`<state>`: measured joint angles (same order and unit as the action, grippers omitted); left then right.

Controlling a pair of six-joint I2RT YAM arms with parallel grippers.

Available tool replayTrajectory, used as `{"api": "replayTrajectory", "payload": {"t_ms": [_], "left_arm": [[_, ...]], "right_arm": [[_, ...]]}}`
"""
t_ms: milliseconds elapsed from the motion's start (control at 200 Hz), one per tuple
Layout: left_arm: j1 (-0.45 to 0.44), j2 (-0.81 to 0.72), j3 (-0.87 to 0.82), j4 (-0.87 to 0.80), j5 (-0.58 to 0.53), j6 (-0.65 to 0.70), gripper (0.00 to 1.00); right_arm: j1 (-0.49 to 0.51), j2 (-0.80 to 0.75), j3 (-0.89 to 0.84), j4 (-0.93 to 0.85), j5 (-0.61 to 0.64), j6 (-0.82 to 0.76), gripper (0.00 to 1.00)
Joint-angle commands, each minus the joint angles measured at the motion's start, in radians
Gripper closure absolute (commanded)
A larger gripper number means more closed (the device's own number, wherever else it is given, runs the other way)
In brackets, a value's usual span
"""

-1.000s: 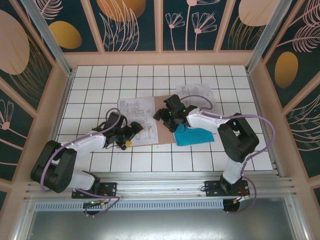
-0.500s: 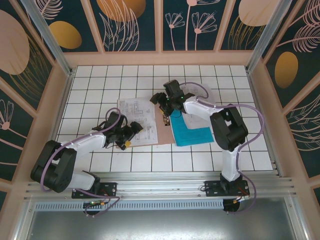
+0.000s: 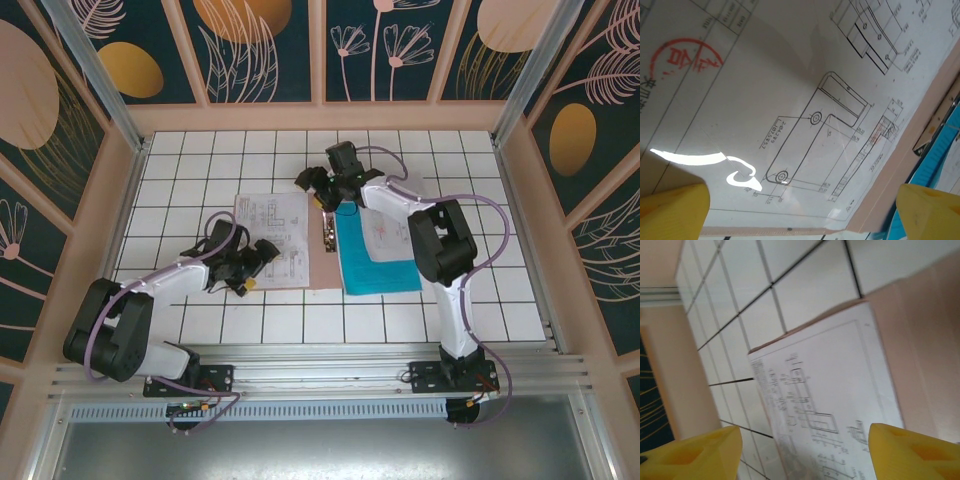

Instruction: Put the files into the folder

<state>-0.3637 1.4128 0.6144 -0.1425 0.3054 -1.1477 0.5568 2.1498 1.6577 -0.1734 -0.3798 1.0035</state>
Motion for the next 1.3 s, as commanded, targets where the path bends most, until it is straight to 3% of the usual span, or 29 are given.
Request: {"api": "replayTrajectory", "payload": {"t_ms": [0,110,245,370,550,721,871,1296], "left_arm": [[0.024,0.032,0.027,-0.046,-0.031,0.038,0.04],[0.025,0.026,0.06,-0.049,-0.013,0.033,0.04],[0.015,-0.043,0.098,-0.063,0.015,0.005,0.07],[-0.06,-0.034,0.125,-0.025,0.111,-0.037,0.12],[-0.221,0.072,0.162,0.095,0.198,-0.126,0.25],[-0.345,0.217,0.24,0.159,0.236,-0.156,0.38],[-0.428,0.292,0.246,0.245,0.247,-0.214,0.5],[-0.482,0.41,0.269,0.301,0.22,-0.258,0.6]], "right_arm": [[-0.004,-0.062,0.03,-0.031,-0.017,-0.064,0.32],[-0.063,-0.189,-0.081,-0.008,0.022,-0.077,0.31],[-0.173,-0.38,-0.385,0.125,0.01,-0.032,0.31],[-0.321,-0.513,-0.612,0.196,-0.028,-0.005,0.32],[-0.499,-0.54,-0.714,0.13,-0.046,-0.052,0.32],[-0.608,-0.5,-0.739,0.132,-0.05,-0.084,0.33],[-0.629,-0.448,-0.711,0.108,-0.045,-0.109,0.33],[-0.625,-0.425,-0.782,0.06,-0.022,-0.13,0.34]]}}
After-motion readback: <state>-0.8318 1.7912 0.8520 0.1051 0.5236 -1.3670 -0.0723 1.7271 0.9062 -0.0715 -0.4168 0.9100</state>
